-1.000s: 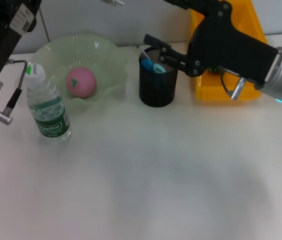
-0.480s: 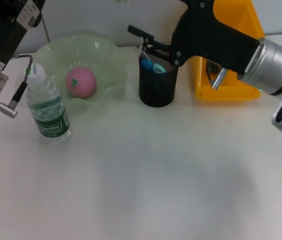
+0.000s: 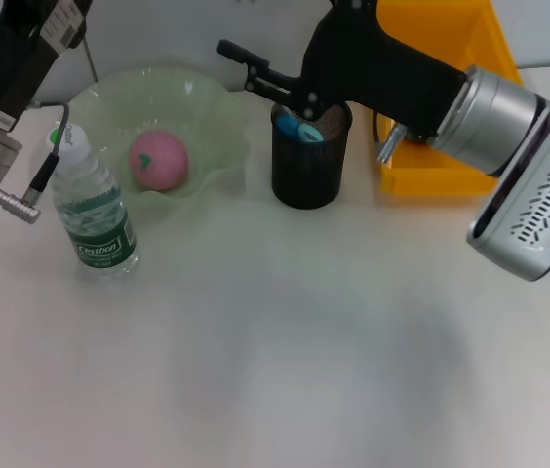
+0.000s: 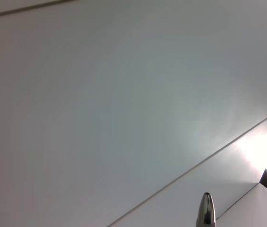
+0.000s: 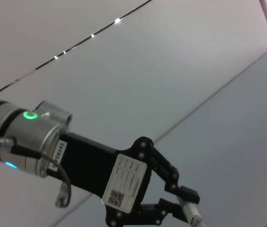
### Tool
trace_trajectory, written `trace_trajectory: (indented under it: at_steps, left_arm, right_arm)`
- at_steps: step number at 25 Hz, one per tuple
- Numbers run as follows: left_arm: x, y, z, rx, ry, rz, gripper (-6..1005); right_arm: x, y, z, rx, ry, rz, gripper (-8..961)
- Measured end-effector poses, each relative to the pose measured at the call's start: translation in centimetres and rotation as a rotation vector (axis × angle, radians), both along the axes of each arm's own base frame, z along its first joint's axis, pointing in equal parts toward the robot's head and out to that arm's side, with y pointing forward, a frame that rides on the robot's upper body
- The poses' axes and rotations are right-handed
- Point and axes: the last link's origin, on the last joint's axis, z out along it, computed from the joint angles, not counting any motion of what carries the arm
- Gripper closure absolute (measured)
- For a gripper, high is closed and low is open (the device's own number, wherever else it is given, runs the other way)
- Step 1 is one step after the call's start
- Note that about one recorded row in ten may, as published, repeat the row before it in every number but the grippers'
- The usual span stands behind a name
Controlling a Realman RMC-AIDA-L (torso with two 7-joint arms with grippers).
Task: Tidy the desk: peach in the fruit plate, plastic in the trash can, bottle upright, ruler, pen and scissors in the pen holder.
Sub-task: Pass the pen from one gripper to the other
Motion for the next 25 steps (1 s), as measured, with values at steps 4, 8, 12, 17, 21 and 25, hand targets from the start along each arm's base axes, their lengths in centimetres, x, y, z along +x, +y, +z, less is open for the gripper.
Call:
trace_trajectory:
  at_steps: [4, 8, 12, 17, 21, 25]
  left_arm:
    - [-0.01, 0.06, -0.06, -0.002, 0.003, 0.003, 778]
    - [-0.06, 0.06, -0.10, -0.002, 0.006, 0.006, 775]
    - [-0.15, 0.03, -0.19, -0.005, 0.009, 0.009, 771]
    - [-0.16, -0.02, -0.30, -0.005, 0.014, 0.008, 767]
    - [-0.13, -0.02, -0.31, -0.003, 0.014, 0.008, 763]
    - [-0.05, -0.02, -0.31, -0.002, 0.014, 0.005, 760]
  right_arm:
    - [-0.19, 0.14, -0.14, 0.012, -0.008, 0.005, 313]
    - [-0.42, 0.27, -0.17, 0.012, -0.010, 0.010, 312]
    - [-0.53, 0.34, -0.16, 0.014, -0.011, 0.012, 312]
    - [-0.64, 0.38, -0.15, 0.015, -0.011, 0.015, 314]
    - [-0.67, 0.40, -0.15, 0.015, -0.012, 0.015, 317]
    - [-0.70, 0.42, -0.16, 0.017, -0.013, 0.017, 319]
